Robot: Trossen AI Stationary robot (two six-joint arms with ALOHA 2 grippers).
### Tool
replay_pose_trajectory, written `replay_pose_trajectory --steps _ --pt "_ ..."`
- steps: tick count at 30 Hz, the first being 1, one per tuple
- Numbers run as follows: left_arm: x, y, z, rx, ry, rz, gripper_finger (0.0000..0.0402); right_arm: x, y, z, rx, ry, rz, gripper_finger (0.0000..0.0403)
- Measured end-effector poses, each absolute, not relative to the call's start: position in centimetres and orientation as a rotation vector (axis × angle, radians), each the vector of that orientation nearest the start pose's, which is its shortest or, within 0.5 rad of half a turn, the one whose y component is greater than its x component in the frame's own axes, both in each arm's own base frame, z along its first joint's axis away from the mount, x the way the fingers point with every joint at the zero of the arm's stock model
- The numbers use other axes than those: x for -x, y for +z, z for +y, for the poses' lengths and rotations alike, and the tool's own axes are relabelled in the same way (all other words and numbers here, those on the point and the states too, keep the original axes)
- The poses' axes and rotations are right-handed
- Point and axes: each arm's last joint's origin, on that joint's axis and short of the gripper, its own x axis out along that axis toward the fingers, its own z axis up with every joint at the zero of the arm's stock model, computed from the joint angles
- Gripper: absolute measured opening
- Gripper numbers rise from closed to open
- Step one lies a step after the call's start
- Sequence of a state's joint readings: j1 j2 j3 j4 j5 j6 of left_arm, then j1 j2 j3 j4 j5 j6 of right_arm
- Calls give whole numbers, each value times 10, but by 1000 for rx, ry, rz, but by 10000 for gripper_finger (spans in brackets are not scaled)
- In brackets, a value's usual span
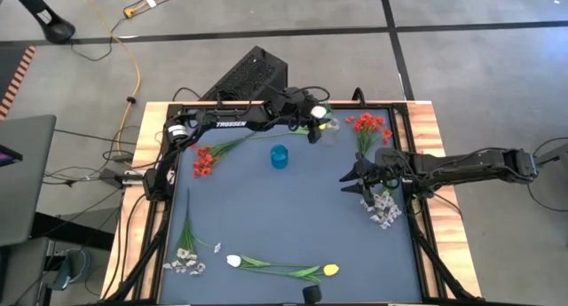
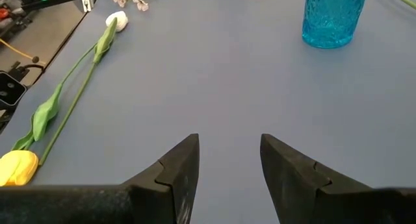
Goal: Sort flowers into vase by color
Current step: Put the top white tulip into the transparent vase, then put the left white flowers into the transparent vase
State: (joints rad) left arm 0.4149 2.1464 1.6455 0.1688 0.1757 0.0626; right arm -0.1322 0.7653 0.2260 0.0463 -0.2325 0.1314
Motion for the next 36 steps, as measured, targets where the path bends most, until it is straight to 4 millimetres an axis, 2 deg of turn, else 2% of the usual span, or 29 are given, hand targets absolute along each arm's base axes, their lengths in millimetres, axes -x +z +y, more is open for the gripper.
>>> replay_pose_trajectory --steps 4,10,16,22,27,32,36 --pt "-456 230 198 57 228 413 107 -155 167 -14 -219 66 491 189" --pt "-450 257 199 64 204 642 127 -155 167 -14 -218 67 491 189" --pt "-437 286 181 78 249 892 129 -155 167 -14 -219 67 492 189" --pt "-416 301 154 -16 375 1191 130 -155 167 -14 -219 68 492 189" --pt "-393 317 126 25 384 1330 130 -155 167 -14 -218 69 491 189" --pt "-364 348 92 -49 539 1377 129 -156 169 -14 -214 71 467 189" --pt "-326 373 59 -54 618 1308 126 -156 169 -14 -214 74 465 189"
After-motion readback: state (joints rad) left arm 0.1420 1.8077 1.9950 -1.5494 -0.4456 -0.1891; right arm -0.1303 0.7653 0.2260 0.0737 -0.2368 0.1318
